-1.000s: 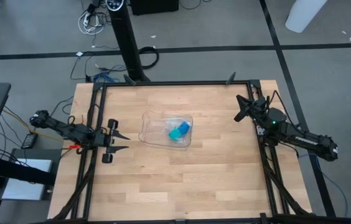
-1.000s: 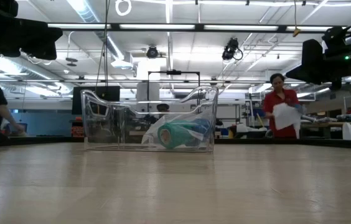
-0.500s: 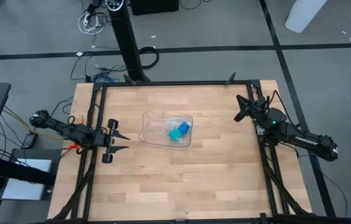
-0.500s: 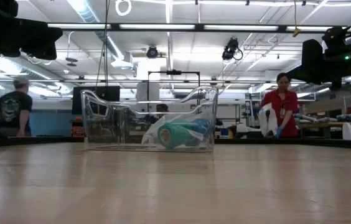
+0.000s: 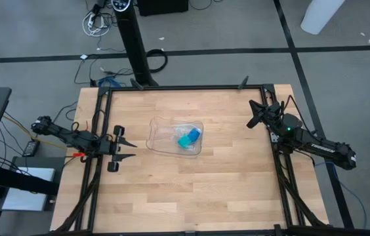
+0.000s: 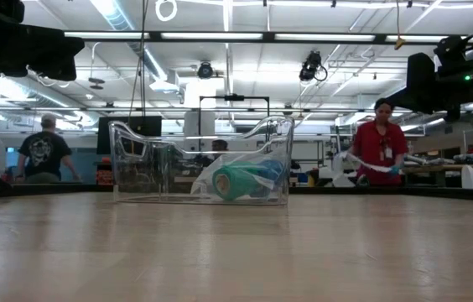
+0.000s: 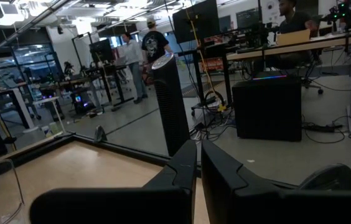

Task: Roll bandage
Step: Return to Home Position

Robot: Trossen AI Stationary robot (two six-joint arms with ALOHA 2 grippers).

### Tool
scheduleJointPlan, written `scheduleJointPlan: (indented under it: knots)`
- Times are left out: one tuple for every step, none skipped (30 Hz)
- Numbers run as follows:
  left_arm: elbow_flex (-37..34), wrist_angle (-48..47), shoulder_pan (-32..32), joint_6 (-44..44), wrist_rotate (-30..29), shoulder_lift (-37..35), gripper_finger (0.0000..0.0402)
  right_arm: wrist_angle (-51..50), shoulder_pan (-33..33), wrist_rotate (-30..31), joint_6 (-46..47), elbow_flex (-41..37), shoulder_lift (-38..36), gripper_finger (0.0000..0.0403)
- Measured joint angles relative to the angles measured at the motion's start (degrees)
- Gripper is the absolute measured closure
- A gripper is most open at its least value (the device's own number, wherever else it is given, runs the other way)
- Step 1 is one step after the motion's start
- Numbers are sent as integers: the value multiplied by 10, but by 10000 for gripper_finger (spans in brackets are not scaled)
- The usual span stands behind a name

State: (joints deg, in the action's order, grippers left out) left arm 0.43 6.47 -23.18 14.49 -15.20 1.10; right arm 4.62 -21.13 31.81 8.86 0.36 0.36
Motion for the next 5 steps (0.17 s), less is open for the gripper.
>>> scheduleJointPlan:
  knots:
    - [0,0,0,0,0,0,245,0,0,0,0,0,0,380]
    - [0,0,0,0,0,0,245,0,0,0,0,0,0,380]
    - [0,0,0,0,0,0,245,0,0,0,0,0,0,380]
    - [0,0,0,0,0,0,245,0,0,0,0,0,0,380]
    - [0,0,0,0,0,0,245,0,0,0,0,0,0,380]
